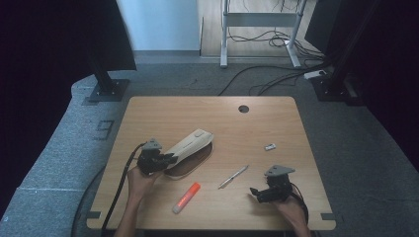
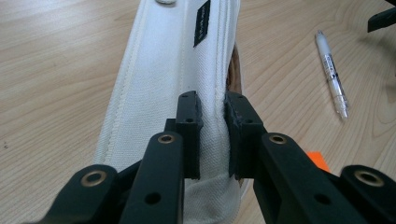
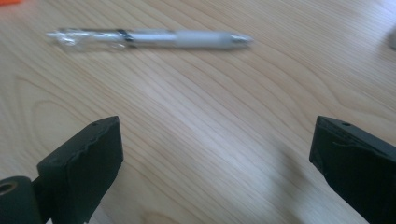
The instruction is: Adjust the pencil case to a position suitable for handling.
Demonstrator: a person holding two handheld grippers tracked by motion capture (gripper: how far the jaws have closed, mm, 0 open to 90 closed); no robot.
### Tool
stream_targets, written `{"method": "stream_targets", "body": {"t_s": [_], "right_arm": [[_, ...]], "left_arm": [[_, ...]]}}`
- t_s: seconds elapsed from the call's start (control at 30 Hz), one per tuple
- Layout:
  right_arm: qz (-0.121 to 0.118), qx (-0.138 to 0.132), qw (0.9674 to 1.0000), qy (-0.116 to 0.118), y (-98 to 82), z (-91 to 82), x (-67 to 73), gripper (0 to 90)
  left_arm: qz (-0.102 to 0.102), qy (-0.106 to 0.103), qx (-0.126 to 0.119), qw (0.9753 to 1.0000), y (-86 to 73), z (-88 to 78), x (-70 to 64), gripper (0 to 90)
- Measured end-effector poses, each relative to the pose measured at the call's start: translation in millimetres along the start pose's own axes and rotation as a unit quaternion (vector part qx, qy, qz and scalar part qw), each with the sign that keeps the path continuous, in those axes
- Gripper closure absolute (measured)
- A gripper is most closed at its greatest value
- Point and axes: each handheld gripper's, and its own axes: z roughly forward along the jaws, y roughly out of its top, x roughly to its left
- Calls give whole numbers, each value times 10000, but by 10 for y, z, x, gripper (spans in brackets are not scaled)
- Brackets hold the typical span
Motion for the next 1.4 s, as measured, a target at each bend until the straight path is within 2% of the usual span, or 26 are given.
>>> {"method": "stream_targets", "body": {"t_s": [0.3, 0.63, 0.87, 1.2, 1.4], "right_arm": [[-307, -42, 9985, 448, 176, 118, 151, 26], [-454, -103, 9958, 786, 332, 254, 272, 30], [-665, -132, 9936, 905, 449, 330, 391, 27], [-1120, -63, 9869, 1163, 649, 485, 638, 39], [-1294, -70, 9818, 1388, 747, 591, 799, 62]], "left_arm": [[63, 0, 25, 10000, 2, 2, -6, 770], [113, -14, 41, 9999, 1, 7, -6, 767], [151, -16, 47, 9999, -1, 9, -5, 766], [169, -31, 67, 9998, 1, 8, -5, 764], [178, -18, 75, 9998, 3, 8, -8, 764]]}}
